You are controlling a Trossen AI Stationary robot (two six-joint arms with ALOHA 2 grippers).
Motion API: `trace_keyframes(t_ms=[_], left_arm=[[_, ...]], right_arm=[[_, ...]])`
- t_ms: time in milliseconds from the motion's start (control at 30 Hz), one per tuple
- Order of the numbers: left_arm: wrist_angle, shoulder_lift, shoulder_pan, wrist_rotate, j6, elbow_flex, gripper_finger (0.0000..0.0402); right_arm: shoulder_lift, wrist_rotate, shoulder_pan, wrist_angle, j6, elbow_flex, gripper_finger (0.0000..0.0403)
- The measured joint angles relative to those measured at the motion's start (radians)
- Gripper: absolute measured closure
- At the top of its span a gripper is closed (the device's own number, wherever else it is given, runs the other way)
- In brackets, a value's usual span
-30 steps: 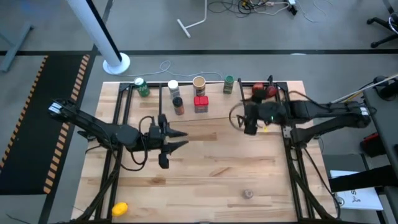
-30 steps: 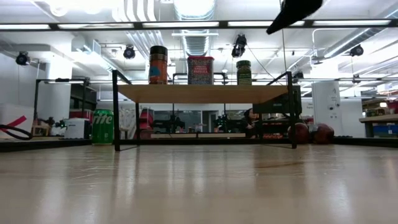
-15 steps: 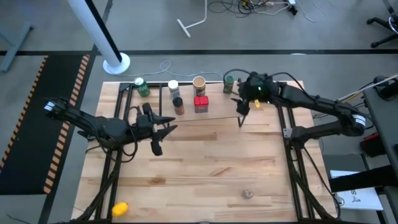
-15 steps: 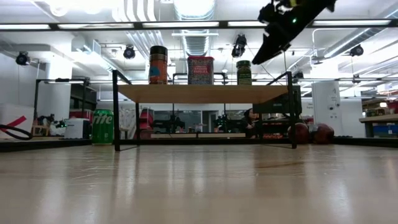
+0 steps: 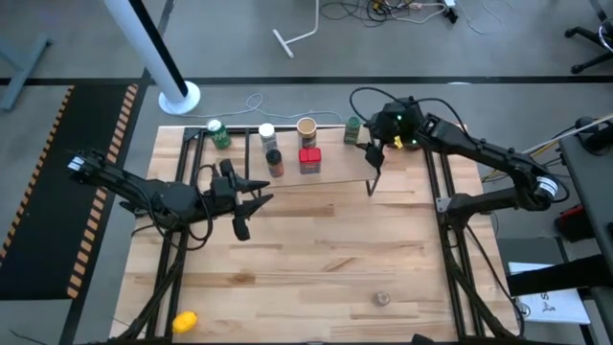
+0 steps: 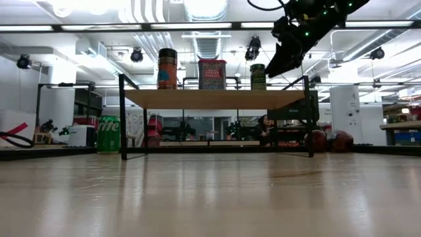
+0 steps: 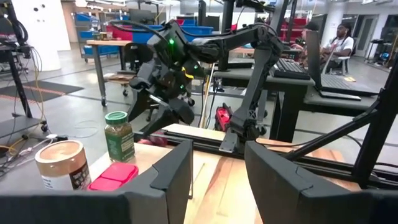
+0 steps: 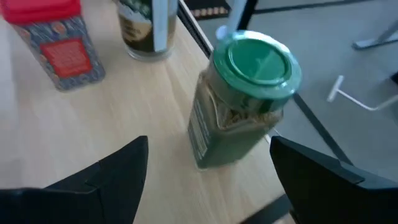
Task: Shelf spices
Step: Remove the green seasoning bottle from the shelf
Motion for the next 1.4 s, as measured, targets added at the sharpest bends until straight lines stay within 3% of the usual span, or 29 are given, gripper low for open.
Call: trace_keyframes(t_ms=[267, 800, 967, 1200, 1400], left_arm=[[0.006, -0.001, 0.004, 0.000, 0.009, 0.000, 0.0262], [-0.063, -0.001, 0.011, 0.001, -0.018, 0.000, 0.0261], [-0.073, -0.002, 0.010, 0.002, -0.030, 0.000, 0.0261], [-0.074, -0.002, 0.010, 0.002, -0.042, 0.000, 0.0260], [-0.073, -0.002, 0.010, 0.002, -0.042, 0.000, 0.0265]], right_arm=[[0.038, -0.066, -0.045, 0.077, 0.005, 0.002, 0.0089], [0.224, -0.101, -0.051, 0.036, -0.004, 0.194, 0.0094], [0.229, -0.102, -0.051, 0.016, -0.026, 0.197, 0.0130], [0.229, -0.105, -0.051, 0.009, -0.028, 0.197, 0.0226], [0.228, -0.102, -0.051, 0.006, -0.028, 0.197, 0.0226]])
